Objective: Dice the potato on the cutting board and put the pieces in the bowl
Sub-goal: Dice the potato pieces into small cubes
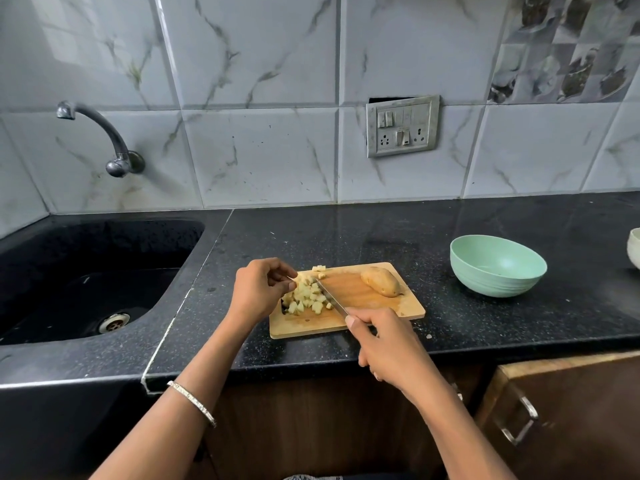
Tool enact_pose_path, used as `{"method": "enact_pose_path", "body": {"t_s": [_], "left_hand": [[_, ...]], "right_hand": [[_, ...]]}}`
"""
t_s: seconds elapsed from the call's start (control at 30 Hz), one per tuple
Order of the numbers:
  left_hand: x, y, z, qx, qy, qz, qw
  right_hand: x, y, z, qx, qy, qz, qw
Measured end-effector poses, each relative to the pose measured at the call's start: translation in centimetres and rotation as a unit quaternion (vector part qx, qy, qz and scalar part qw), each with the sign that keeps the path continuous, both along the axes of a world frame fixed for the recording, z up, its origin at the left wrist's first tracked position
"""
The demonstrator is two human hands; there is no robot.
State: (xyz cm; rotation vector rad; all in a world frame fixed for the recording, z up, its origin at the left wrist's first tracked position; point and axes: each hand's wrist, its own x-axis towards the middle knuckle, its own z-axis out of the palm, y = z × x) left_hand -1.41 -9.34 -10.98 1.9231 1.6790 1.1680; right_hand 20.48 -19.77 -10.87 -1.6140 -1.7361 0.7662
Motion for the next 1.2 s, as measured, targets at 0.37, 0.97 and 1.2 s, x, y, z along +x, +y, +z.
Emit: {"method": "enact_pose_path", "body": {"t_s": [0.37,0.97,1.2], "left_hand": [[-0.1,0.6,-0.4,0.03,0.006,0.034,0.999],[-0.4,3.8,-0.4,-0.099,0.077,-0.06,0.99],[-0.1,3.6,-0.5,-0.069,0.115,-0.075,0.988]], "right_hand": [[0.4,6.1,2.4,0.024,-0.089,-0.073,0.993],[1.1,4.8,1.8,-0.095,0.052,0.062,0.992],[1.8,4.6,1.8,-0.089,0.098,0.066,0.989]]}}
